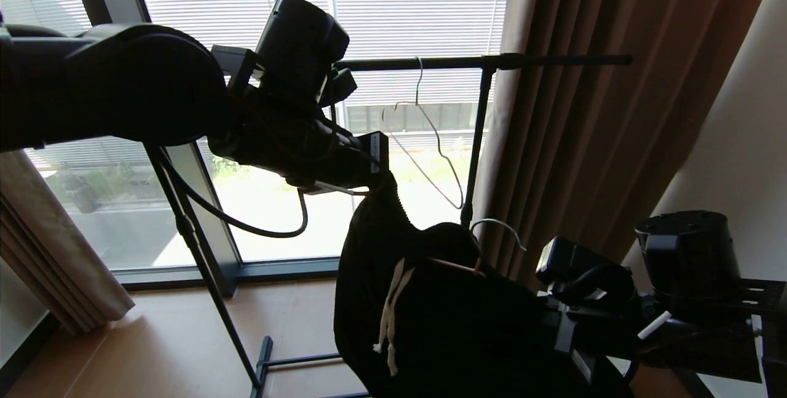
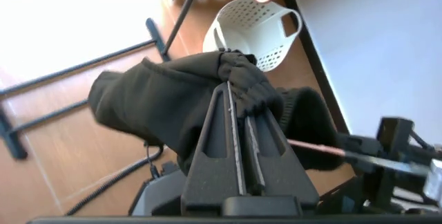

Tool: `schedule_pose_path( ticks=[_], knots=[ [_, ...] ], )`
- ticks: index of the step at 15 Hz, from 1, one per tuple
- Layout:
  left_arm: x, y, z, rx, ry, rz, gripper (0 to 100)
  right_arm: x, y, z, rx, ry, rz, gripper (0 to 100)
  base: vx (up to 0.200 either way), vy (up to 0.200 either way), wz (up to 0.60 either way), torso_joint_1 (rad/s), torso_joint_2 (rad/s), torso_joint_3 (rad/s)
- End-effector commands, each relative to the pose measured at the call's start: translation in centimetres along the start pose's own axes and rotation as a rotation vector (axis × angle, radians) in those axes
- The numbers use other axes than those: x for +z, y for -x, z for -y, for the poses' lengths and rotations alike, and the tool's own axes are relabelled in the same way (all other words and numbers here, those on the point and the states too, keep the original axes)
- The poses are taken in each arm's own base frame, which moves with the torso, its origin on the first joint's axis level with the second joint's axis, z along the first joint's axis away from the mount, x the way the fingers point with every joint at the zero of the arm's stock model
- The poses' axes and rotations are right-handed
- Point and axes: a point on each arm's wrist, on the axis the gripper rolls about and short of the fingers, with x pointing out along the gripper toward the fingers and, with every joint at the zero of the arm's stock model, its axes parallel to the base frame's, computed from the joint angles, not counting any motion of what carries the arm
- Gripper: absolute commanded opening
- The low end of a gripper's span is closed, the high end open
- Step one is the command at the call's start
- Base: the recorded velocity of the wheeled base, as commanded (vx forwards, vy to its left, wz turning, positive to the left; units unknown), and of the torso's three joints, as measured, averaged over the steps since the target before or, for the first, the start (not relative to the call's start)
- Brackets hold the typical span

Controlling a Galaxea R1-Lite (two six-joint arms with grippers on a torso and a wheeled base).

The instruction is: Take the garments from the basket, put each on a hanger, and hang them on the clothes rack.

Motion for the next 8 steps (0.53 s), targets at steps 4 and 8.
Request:
schedule_pose_path(
  ticks=[4,8],
  knots=[
    [-0.5,0.3,2.4,-0.021,-0.028,-0.019,0,1.3,1.3,-1.1,0.019,-0.026,0.076,0,0.0,0.0,0.0,0.0,0.0,0.0],
    [-1.5,2.1,3.3,-0.019,-0.066,-0.007,0,2.4,0.9,-0.9,-0.019,-0.16,0.153,0,0.0,0.0,0.0,0.0,0.0,0.0]
  ],
)
